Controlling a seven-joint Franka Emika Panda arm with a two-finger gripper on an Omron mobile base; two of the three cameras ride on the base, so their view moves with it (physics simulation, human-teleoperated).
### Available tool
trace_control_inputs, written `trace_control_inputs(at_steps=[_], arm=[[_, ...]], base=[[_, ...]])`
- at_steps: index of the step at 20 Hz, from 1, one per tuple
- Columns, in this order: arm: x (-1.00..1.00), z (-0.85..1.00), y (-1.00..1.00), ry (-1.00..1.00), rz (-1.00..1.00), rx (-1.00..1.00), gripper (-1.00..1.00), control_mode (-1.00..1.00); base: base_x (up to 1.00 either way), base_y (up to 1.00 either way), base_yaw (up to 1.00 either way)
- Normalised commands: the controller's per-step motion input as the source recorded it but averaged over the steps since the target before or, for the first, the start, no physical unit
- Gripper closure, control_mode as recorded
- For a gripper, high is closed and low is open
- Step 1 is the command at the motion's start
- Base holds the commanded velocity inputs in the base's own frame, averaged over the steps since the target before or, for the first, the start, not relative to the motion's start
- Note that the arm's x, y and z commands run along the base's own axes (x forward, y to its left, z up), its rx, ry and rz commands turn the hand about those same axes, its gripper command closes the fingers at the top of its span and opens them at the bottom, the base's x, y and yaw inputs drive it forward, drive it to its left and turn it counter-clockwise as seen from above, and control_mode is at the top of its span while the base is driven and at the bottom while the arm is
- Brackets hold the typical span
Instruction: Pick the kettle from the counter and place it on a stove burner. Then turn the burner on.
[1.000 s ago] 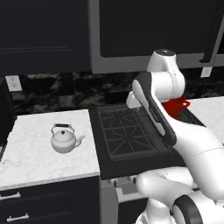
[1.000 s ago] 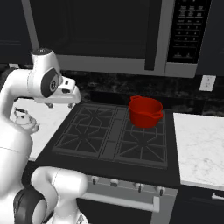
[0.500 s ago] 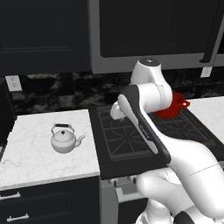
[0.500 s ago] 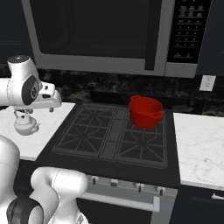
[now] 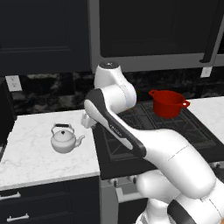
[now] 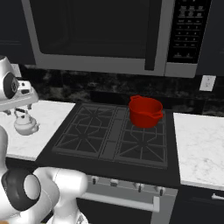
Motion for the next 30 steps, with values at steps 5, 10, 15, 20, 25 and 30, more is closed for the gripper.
trace_control_inputs(at_steps=[5, 10, 15, 20, 25, 30], arm=[[0.82, -0.18, 0.92, 0.14, 0.13, -0.08, -1.00, -1.00], [0.73, -0.42, 0.58, 0.09, 0.04, -0.03, -1.00, -1.00], [0.21, -0.33, 0.20, 0.00, 0.00, -0.01, -1.00, -1.00], [0.39, -0.09, 0.06, 0.00, 0.00, 0.00, -1.00, -1.00], [0.40, -0.06, 0.00, 0.02, 0.00, 0.00, -1.00, -1.00], [0.27, -0.14, 0.01, 0.01, 0.00, 0.00, -1.00, -1.00]], base=[[0.00, 0.00, 0.00], [0.00, 0.00, 0.00], [0.00, 0.00, 0.00], [0.00, 0.00, 0.00], [0.00, 0.00, 0.00], [0.00, 0.00, 0.00]])
